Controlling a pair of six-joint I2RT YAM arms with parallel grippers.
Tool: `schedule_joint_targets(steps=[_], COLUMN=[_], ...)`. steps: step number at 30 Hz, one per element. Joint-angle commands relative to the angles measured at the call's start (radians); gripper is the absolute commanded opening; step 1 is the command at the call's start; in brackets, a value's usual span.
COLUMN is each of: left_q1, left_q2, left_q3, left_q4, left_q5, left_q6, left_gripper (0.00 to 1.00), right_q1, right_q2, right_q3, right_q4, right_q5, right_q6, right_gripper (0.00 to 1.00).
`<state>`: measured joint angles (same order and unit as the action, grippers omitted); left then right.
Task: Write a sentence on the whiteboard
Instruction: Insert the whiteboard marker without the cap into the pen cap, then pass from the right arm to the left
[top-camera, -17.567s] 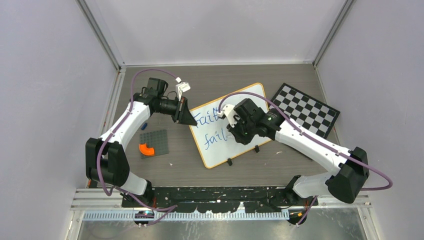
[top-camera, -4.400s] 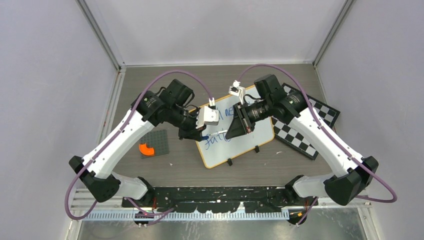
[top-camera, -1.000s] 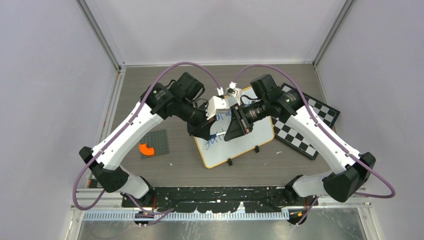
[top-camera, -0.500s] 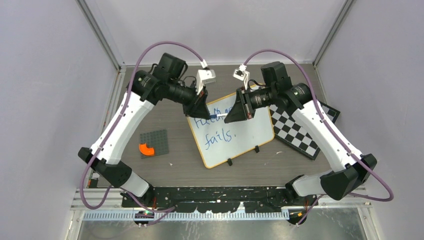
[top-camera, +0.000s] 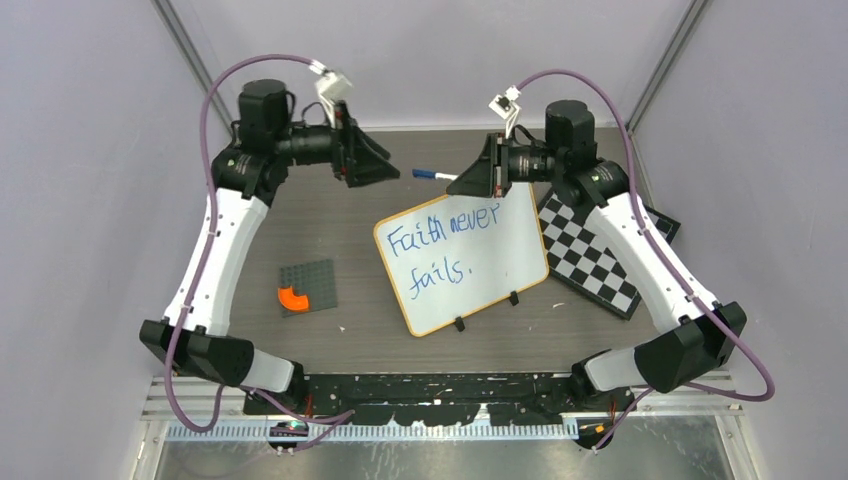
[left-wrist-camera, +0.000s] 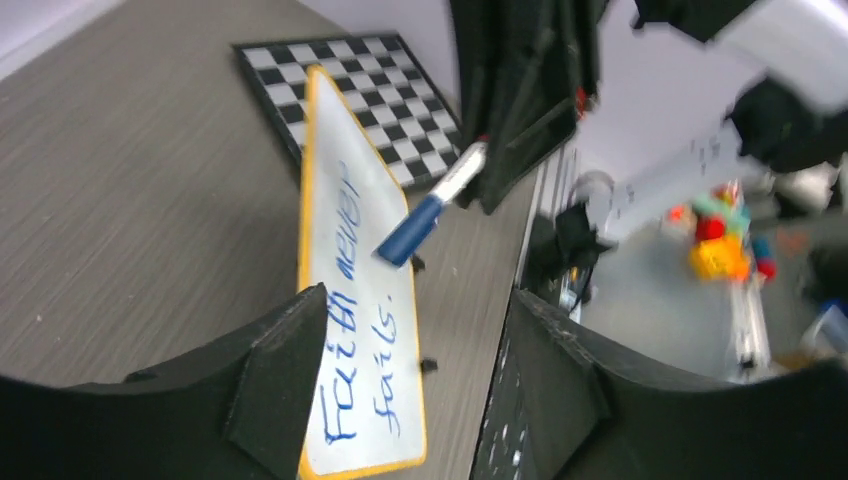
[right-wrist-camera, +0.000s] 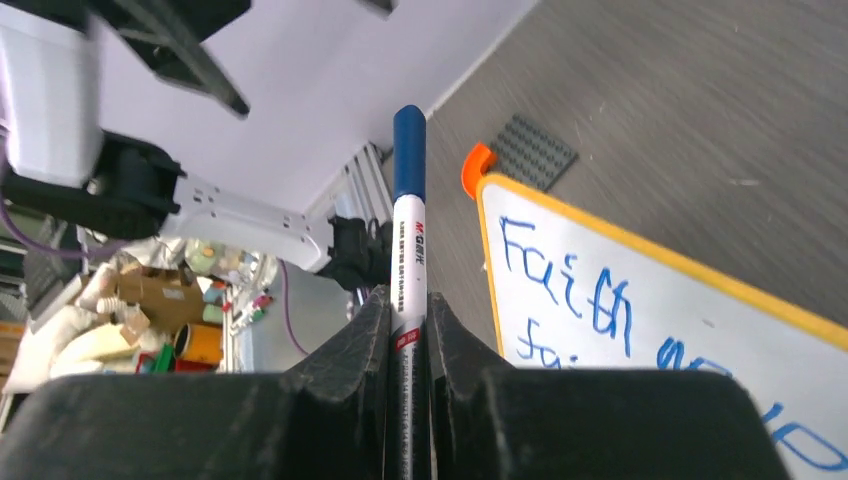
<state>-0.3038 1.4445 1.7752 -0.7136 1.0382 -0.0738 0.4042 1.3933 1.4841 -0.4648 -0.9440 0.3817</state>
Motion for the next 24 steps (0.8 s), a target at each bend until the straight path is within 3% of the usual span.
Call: schedule_joint_targets(steps=[1, 4, 7, 9, 17, 24], left_q1=[0.134, 0.149, 0.149, 0.143, 0.100, 0.062], left_q2=[-0.072, -0.067, -0.067, -0.066, -0.097, -0.073], left_q3=[-0.204, -0.298, -0.390, -0.430, -0.475, -0.467], left_q4=[0.647, 0.871, 1.119, 1.202, 1.226, 1.135], left_q5=[0.085, 0.104, 0.096, 0.089, 0.106, 0.109], left_q6=[-0.560, -0.792, -1.014, -1.108, -1.136, -1.081], left_gripper=[0.76, 0.86, 0.86, 0.84, 0.78, 0.60], right_q1=[-0.015, -0.016, -0.016, -0.017, -0.004, 0.014], right_q2=[-0.013, -0.005, 0.004, 0.008, 0.013, 0.021], right_q3=[-0.013, -0.030, -0.069, -0.089, -0.118, -0.114], right_q4=[0.286, 0.422, 0.599, 0.673, 0.680, 0.681], right_q5=[-0.019, -0.045, -0.068, -0.078, -0.090, -0.086], right_q6=[0.202, 0.338, 0.496, 0.566, 0.583, 0.585], right_gripper=[0.00, 0.00, 0.00, 0.00, 0.00, 0.00])
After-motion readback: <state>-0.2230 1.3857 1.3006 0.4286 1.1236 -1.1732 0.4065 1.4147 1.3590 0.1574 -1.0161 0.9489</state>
